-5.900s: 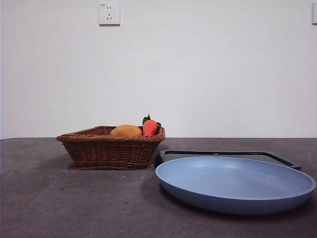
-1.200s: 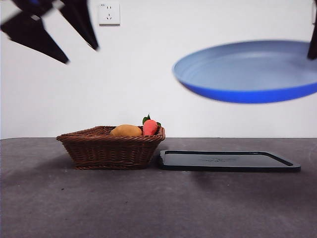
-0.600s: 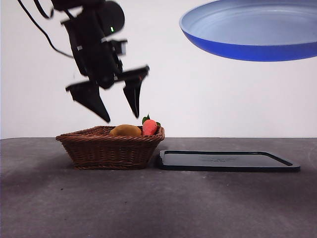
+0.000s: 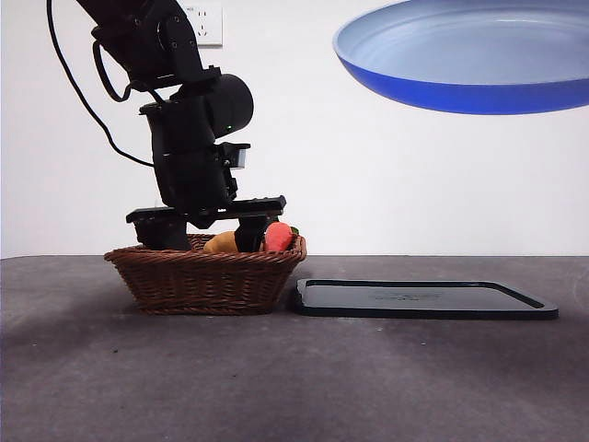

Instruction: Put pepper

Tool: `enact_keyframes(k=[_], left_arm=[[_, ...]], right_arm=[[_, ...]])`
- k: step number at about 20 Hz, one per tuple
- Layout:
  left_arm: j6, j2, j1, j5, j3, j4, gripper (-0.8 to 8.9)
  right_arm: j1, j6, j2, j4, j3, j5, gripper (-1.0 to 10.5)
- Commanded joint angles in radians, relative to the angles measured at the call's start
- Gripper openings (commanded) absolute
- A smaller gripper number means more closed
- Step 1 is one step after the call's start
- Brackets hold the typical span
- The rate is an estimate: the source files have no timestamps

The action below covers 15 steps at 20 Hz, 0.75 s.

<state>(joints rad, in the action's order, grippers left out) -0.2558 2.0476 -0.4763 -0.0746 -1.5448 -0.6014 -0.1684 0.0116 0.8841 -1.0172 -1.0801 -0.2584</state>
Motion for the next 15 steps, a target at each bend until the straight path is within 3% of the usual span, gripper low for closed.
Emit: enact_keyframes(k=[1, 8, 15], left_arm=[[-0.014, 0.023, -0.011, -0.001, -0.021, 0.009, 3.0], [-0.064, 0.023, -0.014, 0.031, -0.021, -0.006, 1.51], [-0.101, 0.001, -0.014, 0.031, -0.022, -0.04, 1.36]], right_arm=[[0.0, 0.002, 0.004, 0.013, -0.013, -0.004, 0.1], [0.0, 0.006, 0.004, 0.013, -0.013, -0.003, 0.1], [0.0, 0.008, 0.004, 0.014, -0.013, -0.003, 0.1]])
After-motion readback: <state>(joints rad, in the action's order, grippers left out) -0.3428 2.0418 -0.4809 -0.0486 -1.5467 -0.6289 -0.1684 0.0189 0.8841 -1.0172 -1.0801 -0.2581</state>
